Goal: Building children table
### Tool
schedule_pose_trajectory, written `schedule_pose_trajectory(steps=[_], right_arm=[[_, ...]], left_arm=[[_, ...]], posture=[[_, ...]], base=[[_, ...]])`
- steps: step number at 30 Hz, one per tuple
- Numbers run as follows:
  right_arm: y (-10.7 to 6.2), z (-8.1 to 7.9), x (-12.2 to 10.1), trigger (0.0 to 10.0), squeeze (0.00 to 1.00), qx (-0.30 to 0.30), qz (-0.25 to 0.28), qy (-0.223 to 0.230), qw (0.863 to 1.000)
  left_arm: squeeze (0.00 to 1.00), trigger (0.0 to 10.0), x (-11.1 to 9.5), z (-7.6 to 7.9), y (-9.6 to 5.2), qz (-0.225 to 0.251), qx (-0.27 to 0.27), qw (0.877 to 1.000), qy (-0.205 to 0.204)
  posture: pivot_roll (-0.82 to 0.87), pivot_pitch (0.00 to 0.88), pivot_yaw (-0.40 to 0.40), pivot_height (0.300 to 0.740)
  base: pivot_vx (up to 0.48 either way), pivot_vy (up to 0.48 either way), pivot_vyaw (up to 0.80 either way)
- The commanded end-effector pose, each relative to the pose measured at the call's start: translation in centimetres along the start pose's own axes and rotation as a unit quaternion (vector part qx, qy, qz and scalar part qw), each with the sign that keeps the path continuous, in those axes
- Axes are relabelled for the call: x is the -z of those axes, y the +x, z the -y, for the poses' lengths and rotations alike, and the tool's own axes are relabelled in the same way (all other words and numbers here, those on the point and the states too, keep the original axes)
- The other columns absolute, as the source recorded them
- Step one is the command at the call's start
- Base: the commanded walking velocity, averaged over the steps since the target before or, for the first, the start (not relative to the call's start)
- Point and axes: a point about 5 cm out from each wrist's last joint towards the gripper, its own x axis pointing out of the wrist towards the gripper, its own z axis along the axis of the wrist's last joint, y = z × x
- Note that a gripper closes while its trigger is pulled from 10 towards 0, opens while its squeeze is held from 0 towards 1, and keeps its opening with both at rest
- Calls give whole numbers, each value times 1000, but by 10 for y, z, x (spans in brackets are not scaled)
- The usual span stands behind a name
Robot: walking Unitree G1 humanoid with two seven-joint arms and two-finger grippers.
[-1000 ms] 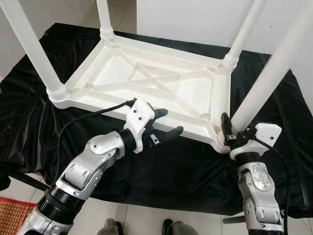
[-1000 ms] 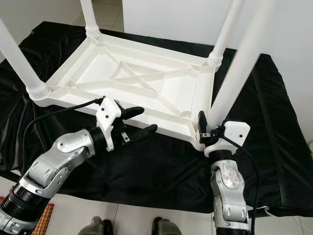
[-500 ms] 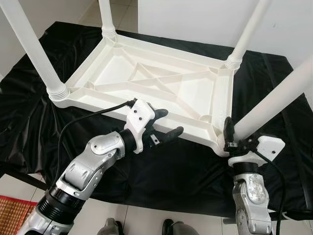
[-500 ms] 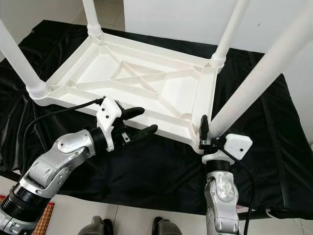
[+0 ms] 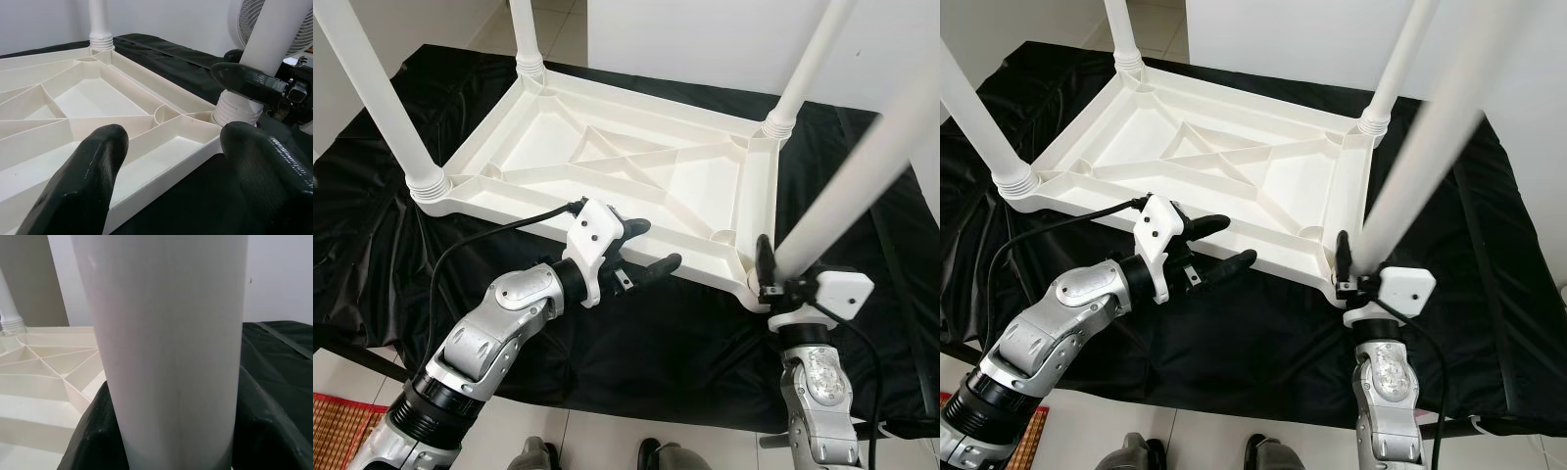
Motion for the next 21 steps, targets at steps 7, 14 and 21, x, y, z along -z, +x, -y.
schedule_pose_trajectory(steps=[7,14,21], right_arm=[[-16,1,25,10000,0,23,-70,35,997],[-12,1,23,10000,0,12,-66,1,998],[-6,5,36,10000,0,19,-144,6,989]], left_arm=[[0,10000,1,6,-3,-4,44,999,-4],[0,10000,1,6,-3,-4,44,999,-4],[0,10000,1,5,-3,-6,44,999,-4]], posture=[[61,182,-7,740],[59,186,0,740],[62,190,-1,740]], base=[[0,0,0],[0,0,0],[0,0,0]])
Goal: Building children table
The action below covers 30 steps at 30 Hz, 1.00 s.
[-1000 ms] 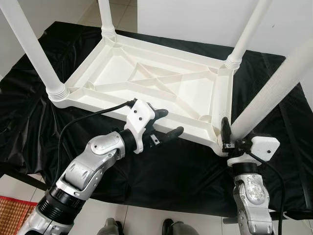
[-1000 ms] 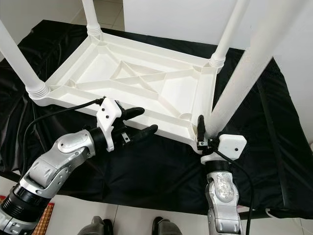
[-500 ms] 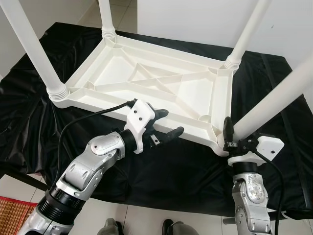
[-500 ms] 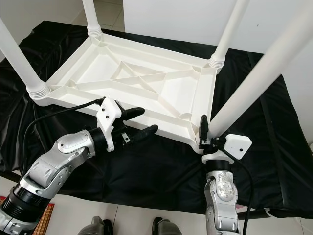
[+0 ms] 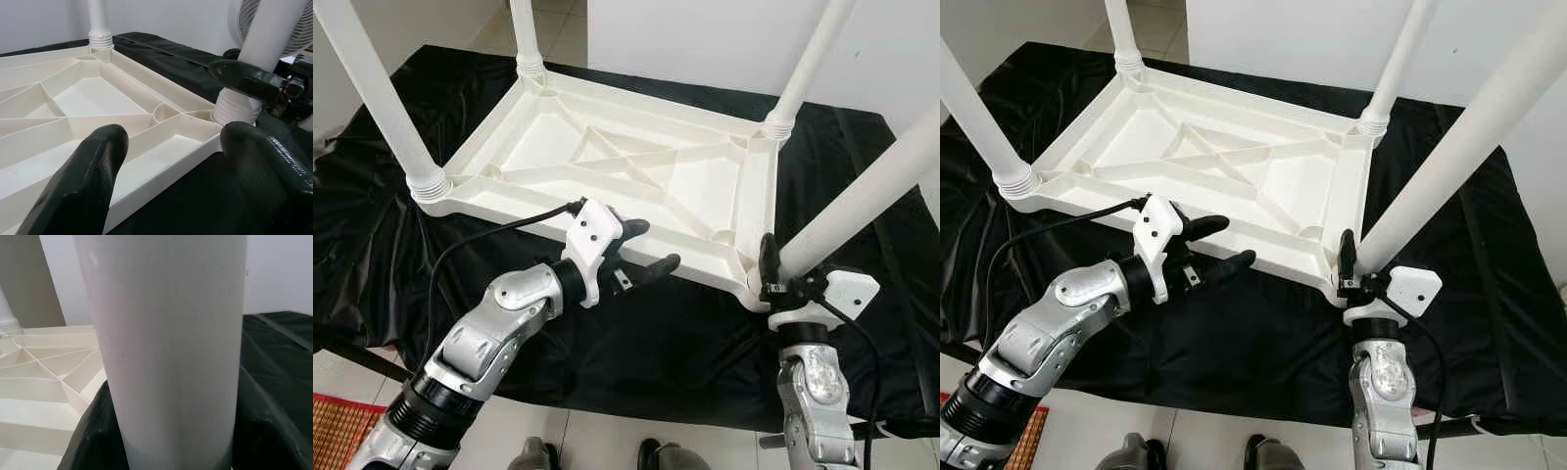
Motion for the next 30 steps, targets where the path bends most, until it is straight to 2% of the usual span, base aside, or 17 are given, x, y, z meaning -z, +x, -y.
schedule_pose_trajectory(steps=[1,9,17,22,30], right_arm=[[-10,6,34,10000,0,6,-118,-9,993],[0,8,27,10000,0,-7,-111,-15,994],[-4,7,31,10000,0,-1,-127,-13,992],[-6,8,31,10000,0,23,-125,-11,992],[-6,6,31,10000,0,111,-123,-15,986]], left_arm=[[0,10000,0,6,-2,-1,45,999,-2],[0,10000,-1,5,-3,0,43,999,-2],[0,10000,-1,5,-3,-1,42,999,0],[0,10000,-1,4,-3,-1,41,999,0],[0,10000,-1,4,-3,0,42,999,0]], posture=[[62,190,-1,740],[64,189,-2,740],[68,188,-2,740],[68,188,-2,740],[66,187,-3,740]], base=[[0,0,0],[0,0,0],[0,0,0],[0,0,0],[0,0,0]])
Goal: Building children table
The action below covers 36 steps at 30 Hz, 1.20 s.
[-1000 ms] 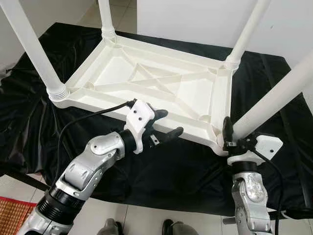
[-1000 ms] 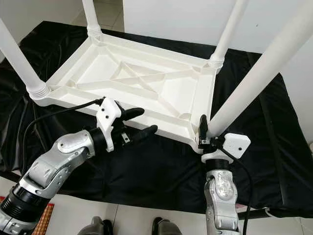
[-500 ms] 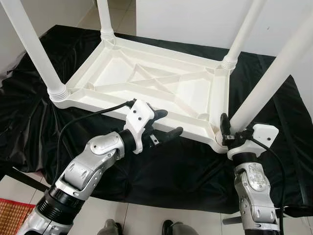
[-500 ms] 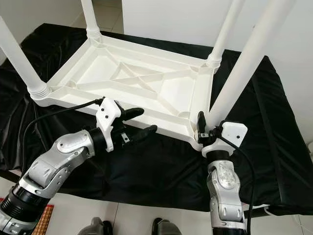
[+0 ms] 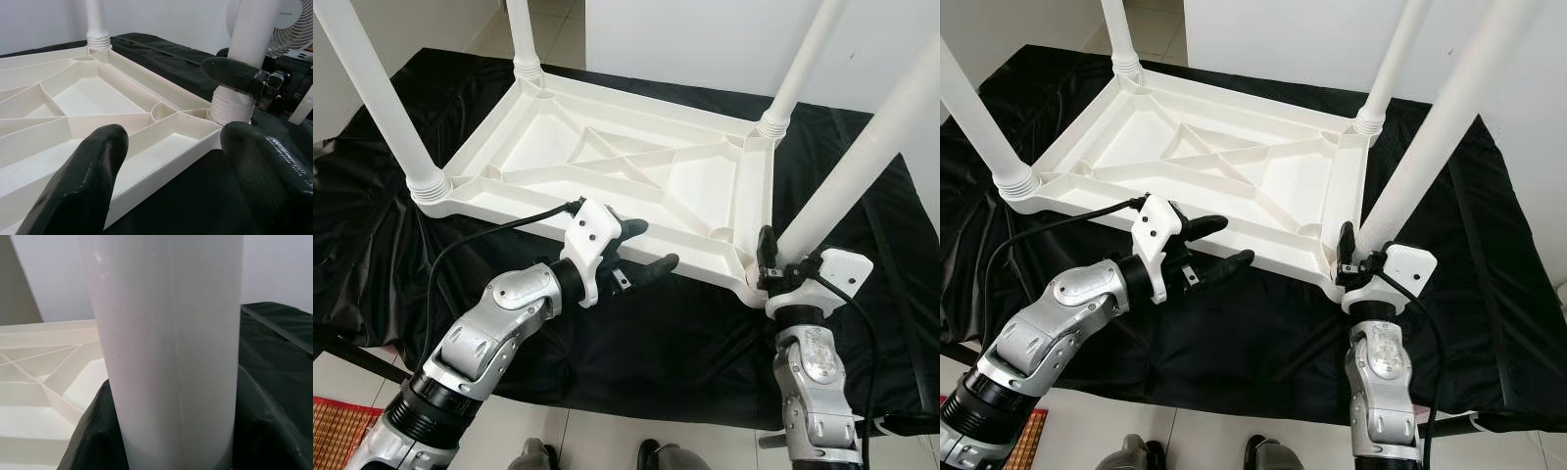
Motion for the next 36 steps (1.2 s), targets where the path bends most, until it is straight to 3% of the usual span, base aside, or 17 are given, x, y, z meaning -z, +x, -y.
schedule_pose_trajectory(steps=[1,13,28,36], right_arm=[[-11,11,33,10000,0,50,-98,-16,994],[-16,12,32,10000,0,154,-79,-45,984],[-13,11,15,10000,0,155,-24,-23,987],[-1,5,-19,10000,0,135,42,-14,990]], left_arm=[[0,10000,-1,5,-2,0,42,999,0],[0,10000,-1,5,-1,3,39,999,0],[0,10000,0,6,0,4,43,999,1],[0,10000,1,6,0,3,45,999,1]], posture=[[66,187,-3,740],[70,176,-18,740],[61,162,-20,740],[62,156,-20,740]], base=[[0,0,0],[0,0,0],[0,0,0],[0,0,0]])
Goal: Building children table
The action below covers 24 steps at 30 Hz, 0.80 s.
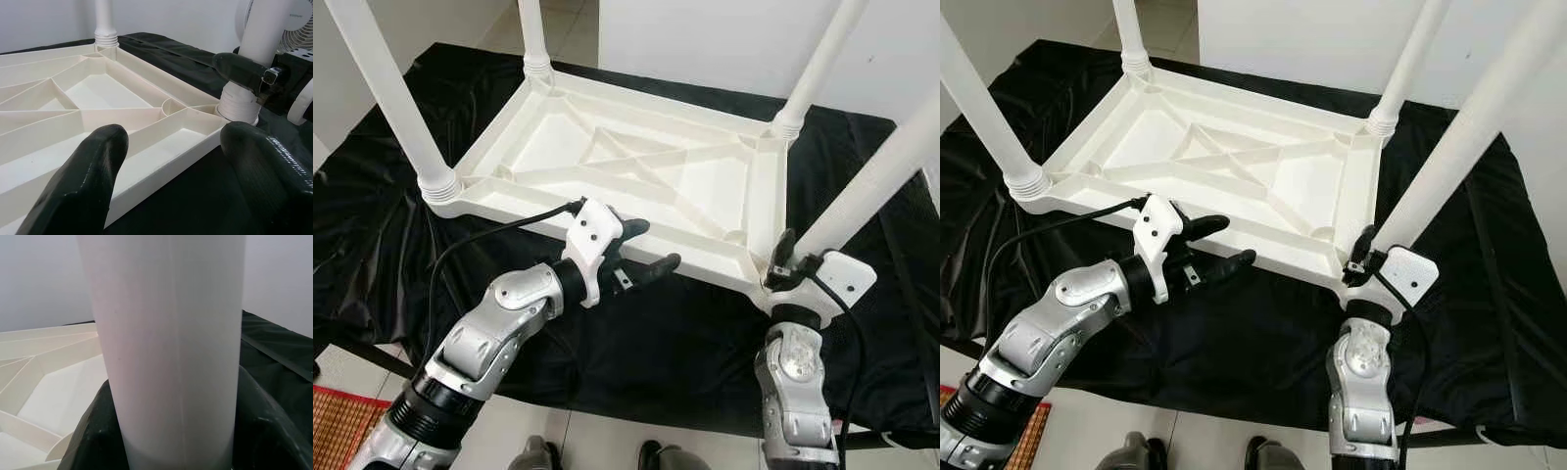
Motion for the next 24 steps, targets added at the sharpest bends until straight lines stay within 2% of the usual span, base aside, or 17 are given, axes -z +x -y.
schedule_pose_trajectory(steps=[1,17,21,23,24], right_arm=[[2,8,-4,10000,0,15,6,-3,1000],[1,5,-3,10000,0,-4,2,-1,1000],[7,-2,-4,10000,0,-67,-8,16,998],[8,-3,-4,10000,0,-79,-10,17,997],[11,-2,-4,10000,0,-86,-13,17,996]], left_arm=[[0,10000,1,6,-1,0,45,999,2],[0,10000,2,4,-2,-1,42,999,0],[0,10000,3,-2,-4,-7,38,999,-2],[0,10000,4,-4,-4,-8,37,999,-2],[1000,10000,2,-6,-4,-6,34,999,-9]], posture=[[62,156,-20,740],[63,163,-22,740],[62,166,-21,740],[62,166,-21,740],[62,165,-22,740]], base=[[0,0,0],[0,0,0],[0,0,0],[0,0,0],[0,0,0]])
